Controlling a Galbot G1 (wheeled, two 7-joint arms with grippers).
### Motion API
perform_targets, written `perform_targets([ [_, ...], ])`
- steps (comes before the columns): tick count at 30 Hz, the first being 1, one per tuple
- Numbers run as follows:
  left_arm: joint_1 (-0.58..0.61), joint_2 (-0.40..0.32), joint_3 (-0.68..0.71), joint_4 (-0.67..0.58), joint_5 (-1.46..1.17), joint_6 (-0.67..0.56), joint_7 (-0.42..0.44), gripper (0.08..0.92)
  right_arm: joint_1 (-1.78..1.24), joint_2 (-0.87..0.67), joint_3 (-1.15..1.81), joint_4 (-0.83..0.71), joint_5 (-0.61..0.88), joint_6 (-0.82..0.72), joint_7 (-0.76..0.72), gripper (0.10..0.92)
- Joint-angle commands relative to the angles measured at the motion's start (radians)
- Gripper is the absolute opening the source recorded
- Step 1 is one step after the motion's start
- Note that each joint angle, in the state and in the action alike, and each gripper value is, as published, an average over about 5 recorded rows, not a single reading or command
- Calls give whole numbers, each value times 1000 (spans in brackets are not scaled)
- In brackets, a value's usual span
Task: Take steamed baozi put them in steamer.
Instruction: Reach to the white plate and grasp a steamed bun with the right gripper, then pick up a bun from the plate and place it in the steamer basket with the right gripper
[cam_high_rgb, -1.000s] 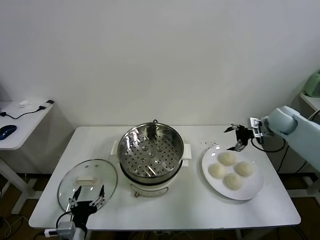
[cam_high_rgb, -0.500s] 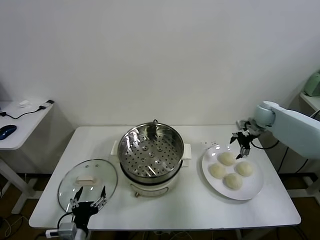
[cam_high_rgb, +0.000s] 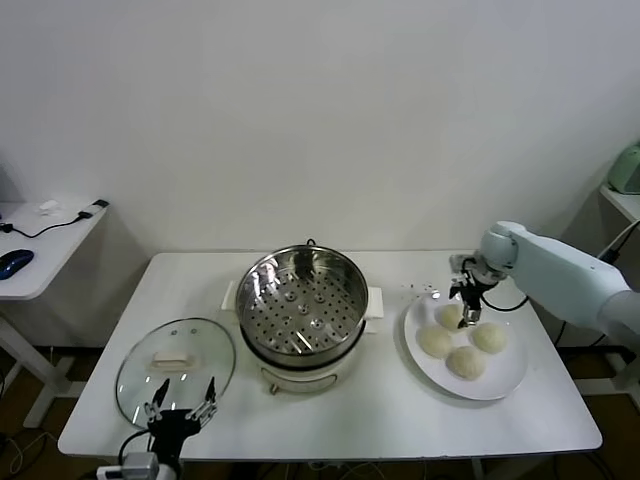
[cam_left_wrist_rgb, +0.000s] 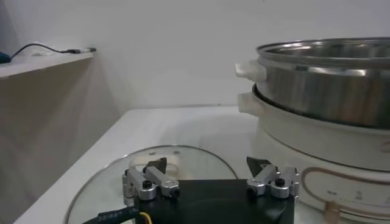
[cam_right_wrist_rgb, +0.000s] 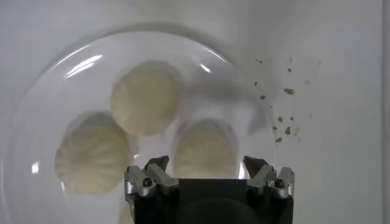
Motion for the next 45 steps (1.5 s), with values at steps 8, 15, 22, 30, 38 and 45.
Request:
perform_targets([
  [8, 6, -5, 8, 3, 15, -2, -6, 823, -46, 28, 80, -66, -36, -15, 20, 717],
  [15, 12, -5, 4, -5, 18, -2, -7, 823, 55, -28, 2, 24, 21, -11, -16, 642],
  [22, 23, -1, 6, -21, 19, -3, -9, 823, 419, -73, -278, 237, 184, 17, -46, 605],
  [30, 21, 8, 13, -44, 19, 6, -8, 823, 833, 97, -457, 493, 365, 174, -67, 602],
  [38, 11, -7, 29, -52, 38, 24, -2, 823, 815, 310, -433, 709, 265, 418, -58, 602],
  [45, 21, -1, 28, -46, 51, 19, -3, 823, 636, 413, -376, 588, -73, 693, -21, 602],
])
